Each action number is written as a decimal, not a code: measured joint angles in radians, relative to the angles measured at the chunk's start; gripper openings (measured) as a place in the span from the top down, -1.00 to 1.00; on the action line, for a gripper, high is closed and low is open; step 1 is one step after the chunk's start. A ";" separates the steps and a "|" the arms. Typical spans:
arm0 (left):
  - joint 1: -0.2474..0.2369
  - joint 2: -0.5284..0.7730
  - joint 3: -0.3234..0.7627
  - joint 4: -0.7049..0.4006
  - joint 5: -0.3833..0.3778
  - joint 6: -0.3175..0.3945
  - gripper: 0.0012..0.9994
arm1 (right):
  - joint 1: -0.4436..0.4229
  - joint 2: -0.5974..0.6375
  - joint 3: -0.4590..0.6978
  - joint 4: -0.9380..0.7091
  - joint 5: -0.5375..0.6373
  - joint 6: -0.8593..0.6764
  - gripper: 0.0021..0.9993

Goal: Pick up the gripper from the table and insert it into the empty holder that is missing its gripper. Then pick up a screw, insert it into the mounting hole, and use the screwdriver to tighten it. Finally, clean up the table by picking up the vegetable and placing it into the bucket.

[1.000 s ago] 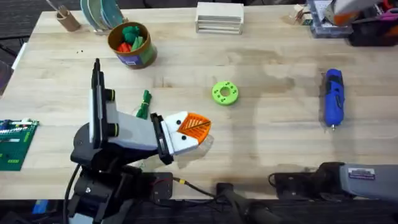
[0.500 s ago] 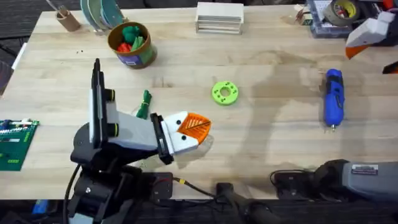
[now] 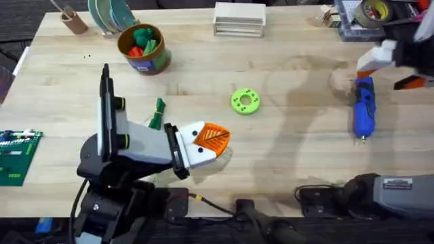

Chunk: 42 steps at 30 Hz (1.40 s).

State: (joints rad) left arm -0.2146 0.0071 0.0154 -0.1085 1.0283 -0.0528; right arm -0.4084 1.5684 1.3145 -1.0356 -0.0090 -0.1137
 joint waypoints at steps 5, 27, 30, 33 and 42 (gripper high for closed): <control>0.000 0.000 0.000 0.000 0.000 0.000 0.99 | -0.001 0.002 -0.094 0.152 0.000 -0.076 -0.90; 0.000 0.000 0.000 0.000 0.000 0.000 0.99 | -0.057 0.101 -0.112 0.213 -0.007 -0.187 -0.91; 0.000 0.000 0.000 0.000 0.000 0.000 0.99 | -0.066 0.108 -0.112 0.213 -0.008 -0.187 -0.91; 0.000 0.000 0.000 0.000 0.000 0.000 0.99 | -0.067 0.129 -0.114 0.225 -0.039 -0.190 -0.91; 0.000 0.000 0.000 0.000 0.000 0.000 0.99 | -0.070 0.157 -0.162 0.250 -0.082 -0.249 -0.90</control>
State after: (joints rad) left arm -0.2146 0.0072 0.0154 -0.1087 1.0283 -0.0532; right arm -0.4782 1.7256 1.1521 -0.7851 -0.0910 -0.3629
